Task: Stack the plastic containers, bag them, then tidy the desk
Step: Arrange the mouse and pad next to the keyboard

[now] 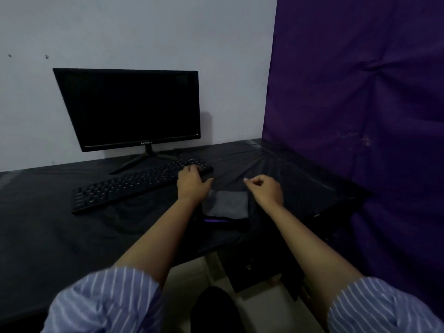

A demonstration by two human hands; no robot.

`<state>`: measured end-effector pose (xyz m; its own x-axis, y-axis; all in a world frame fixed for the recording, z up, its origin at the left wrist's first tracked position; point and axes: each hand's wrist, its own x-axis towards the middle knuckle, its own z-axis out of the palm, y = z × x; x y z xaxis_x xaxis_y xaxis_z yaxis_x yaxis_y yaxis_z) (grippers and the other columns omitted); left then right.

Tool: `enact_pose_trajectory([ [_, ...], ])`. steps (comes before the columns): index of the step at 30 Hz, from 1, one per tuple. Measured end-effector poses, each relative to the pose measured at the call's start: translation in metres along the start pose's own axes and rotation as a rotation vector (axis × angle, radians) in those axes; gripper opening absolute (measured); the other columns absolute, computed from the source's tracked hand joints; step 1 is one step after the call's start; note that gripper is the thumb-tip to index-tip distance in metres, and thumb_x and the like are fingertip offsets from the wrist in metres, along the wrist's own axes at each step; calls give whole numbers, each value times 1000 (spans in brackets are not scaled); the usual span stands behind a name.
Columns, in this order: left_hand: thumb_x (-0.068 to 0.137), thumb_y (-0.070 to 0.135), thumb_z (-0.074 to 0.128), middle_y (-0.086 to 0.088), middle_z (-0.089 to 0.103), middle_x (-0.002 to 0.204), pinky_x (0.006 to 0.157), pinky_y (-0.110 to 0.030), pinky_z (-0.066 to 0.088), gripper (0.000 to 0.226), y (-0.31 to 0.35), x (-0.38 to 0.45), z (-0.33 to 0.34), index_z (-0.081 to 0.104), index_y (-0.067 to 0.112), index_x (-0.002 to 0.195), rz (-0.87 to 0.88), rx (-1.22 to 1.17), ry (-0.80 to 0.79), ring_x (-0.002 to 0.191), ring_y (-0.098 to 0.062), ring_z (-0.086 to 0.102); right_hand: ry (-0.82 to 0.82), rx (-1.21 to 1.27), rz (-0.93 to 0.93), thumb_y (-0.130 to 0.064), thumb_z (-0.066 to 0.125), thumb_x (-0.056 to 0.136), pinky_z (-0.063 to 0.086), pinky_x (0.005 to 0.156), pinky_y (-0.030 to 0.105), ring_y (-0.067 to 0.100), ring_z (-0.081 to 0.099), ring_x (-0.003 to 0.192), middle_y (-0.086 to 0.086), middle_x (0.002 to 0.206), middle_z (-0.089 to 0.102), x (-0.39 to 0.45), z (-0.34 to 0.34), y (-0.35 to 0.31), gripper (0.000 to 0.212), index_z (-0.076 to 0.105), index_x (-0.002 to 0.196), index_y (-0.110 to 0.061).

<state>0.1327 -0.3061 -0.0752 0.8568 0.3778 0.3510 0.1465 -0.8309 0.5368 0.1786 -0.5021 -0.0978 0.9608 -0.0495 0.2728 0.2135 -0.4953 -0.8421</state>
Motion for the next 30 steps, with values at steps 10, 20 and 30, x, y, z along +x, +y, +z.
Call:
enact_pose_trajectory([
  [10, 79, 81, 33, 0, -8, 162, 115, -54, -9, 106, 40, -57, 59, -3, 15, 154, 151, 276, -467, 149, -17, -10, -174, -484, -271, -21, 52, 93, 36, 107, 36, 19, 55, 119, 1, 127, 61, 38, -14, 49, 28, 65, 118, -23],
  [20, 104, 36, 13, -4, -10, 161, 116, -56, -6, 58, 45, -42, 71, -4, 11, 153, 191, 378, -478, 149, -23, -10, -178, -479, -234, -22, 42, 98, 26, 111, 37, 19, 52, 122, -1, 133, 57, 39, -12, 59, 32, 60, 125, -26],
  [30, 104, 34, 14, -3, -11, 161, 115, -57, -8, 58, 63, -6, 87, -5, 9, 153, 106, 308, -473, 148, -22, -12, -149, -477, -260, -20, 41, 97, 28, 111, 35, 18, 53, 121, -3, 134, 58, 39, -10, 63, 35, 60, 126, -26],
])
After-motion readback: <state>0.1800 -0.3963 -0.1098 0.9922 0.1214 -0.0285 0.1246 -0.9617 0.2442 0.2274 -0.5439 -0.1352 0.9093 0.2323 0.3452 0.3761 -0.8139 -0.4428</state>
